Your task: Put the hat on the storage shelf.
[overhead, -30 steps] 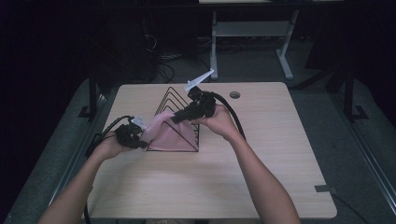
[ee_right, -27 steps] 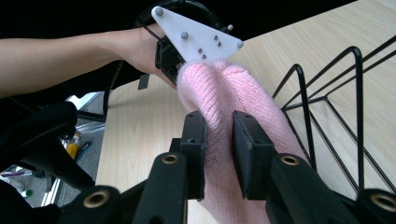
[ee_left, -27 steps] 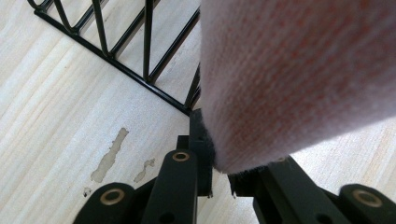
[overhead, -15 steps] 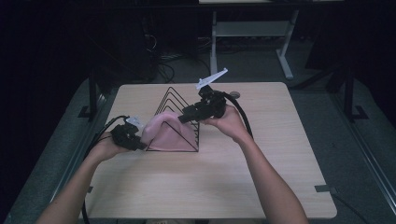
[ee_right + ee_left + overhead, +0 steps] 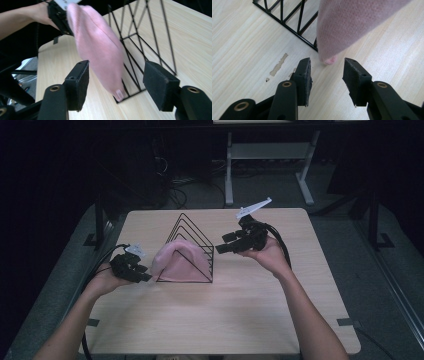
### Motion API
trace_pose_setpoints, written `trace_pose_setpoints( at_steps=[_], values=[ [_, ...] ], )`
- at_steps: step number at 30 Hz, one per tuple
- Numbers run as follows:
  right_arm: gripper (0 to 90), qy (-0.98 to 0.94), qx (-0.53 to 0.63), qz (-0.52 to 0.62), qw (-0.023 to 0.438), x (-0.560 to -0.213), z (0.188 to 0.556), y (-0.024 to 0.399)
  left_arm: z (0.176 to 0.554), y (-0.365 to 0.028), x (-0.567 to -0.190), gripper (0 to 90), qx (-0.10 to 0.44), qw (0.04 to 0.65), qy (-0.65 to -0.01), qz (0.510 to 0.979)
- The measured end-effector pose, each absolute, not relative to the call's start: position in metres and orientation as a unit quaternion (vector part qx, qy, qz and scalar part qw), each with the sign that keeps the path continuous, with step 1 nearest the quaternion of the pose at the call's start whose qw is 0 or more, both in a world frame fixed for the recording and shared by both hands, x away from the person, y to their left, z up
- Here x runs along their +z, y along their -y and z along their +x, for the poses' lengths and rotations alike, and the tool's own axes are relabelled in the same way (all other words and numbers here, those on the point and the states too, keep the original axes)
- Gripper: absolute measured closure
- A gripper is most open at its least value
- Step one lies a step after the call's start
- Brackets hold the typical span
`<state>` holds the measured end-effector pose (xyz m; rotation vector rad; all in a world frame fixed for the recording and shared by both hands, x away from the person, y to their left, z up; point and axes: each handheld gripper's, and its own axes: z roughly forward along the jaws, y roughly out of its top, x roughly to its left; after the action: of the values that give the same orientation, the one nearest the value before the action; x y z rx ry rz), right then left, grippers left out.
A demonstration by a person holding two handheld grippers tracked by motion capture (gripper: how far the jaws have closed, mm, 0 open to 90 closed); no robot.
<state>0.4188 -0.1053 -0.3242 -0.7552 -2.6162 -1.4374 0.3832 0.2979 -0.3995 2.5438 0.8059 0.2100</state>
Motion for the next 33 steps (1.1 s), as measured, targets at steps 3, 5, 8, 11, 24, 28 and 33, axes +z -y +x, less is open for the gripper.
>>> trace_pose_setpoints(
  at_steps=[3, 5, 8, 11, 24, 28, 33],
  values=[
    [35.8, 0.846, -0.466, -0.259, 0.029, -0.328, 0.417, 0.117, 0.382, -0.299, -0.399, 56.0, 0.079, 0.23, -0.291, 0.925],
    [35.5, 0.843, -0.467, -0.267, 0.026, -0.33, 0.416, 0.124, 0.381, -0.3, -0.399, 55.7, 0.08, 0.228, -0.291, 0.926],
    [35.0, 0.84, -0.467, -0.275, 0.022, -0.332, 0.414, 0.133, 0.379, -0.299, -0.399, 54.9, 0.078, 0.23, -0.292, 0.925],
    [34.9, 0.839, -0.466, -0.281, 0.019, -0.332, 0.412, 0.141, 0.377, -0.299, -0.399, 53.8, 0.078, 0.231, -0.293, 0.925],
    [33.8, 0.827, -0.47, -0.307, 0.0, -0.339, 0.401, 0.176, 0.371, -0.303, -0.397, 48.3, 0.079, 0.242, -0.302, 0.919],
    [33.7, 0.823, -0.468, -0.322, -0.005, -0.346, 0.396, 0.191, 0.369, -0.303, -0.395, 45.4, 0.076, 0.245, -0.3, 0.919],
    [32.9, 0.818, -0.468, -0.335, -0.01, -0.353, 0.393, 0.203, 0.367, -0.303, -0.395, 42.7, 0.07, 0.255, -0.308, 0.914]
  ],
)
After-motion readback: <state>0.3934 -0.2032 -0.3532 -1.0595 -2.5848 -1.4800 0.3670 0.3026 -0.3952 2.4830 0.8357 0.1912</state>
